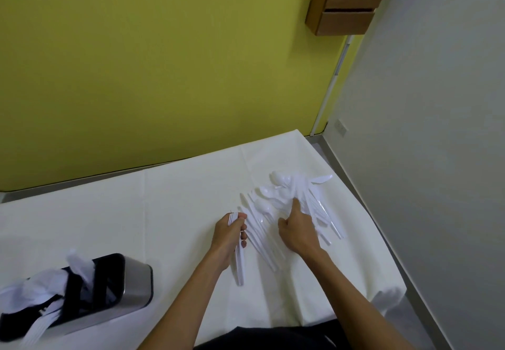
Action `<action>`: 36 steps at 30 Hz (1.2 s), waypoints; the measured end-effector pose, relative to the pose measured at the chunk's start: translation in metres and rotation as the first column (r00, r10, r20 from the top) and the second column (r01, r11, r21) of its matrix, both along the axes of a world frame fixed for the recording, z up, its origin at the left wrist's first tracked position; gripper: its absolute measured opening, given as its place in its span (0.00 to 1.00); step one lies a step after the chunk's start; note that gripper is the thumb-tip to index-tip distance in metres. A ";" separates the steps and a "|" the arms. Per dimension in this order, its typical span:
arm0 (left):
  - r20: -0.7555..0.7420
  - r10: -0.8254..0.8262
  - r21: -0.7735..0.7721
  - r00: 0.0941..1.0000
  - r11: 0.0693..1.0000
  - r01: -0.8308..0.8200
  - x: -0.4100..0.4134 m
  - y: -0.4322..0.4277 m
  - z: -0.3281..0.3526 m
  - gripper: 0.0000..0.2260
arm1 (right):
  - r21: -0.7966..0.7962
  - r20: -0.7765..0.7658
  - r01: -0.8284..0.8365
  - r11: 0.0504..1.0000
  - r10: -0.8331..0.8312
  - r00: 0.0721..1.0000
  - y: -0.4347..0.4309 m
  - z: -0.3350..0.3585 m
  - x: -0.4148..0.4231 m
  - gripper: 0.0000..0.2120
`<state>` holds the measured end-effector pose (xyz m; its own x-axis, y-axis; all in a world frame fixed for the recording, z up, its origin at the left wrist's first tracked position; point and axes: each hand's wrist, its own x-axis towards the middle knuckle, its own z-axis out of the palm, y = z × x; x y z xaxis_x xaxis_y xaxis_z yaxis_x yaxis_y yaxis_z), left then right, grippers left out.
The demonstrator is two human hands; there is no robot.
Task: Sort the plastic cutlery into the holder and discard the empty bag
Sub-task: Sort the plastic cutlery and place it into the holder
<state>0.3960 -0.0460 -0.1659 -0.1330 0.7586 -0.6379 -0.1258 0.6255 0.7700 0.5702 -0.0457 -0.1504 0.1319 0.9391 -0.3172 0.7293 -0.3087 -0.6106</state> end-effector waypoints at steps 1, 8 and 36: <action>0.006 0.004 0.004 1.000 1.000 -0.004 -0.001 0.001 -0.001 0.04 | -0.024 0.016 -0.062 0.998 0.062 0.998 -0.003 0.000 -0.004 0.26; 0.141 0.175 -0.051 0.974 0.984 -0.170 -0.008 0.006 -0.001 0.10 | -0.001 -0.052 -0.109 0.994 0.108 0.993 -0.011 -0.004 -0.011 0.18; -0.102 -0.134 0.086 0.986 0.986 0.143 0.018 0.002 0.008 0.11 | -0.016 0.377 -0.119 0.993 0.116 0.919 0.003 -0.017 -0.006 0.27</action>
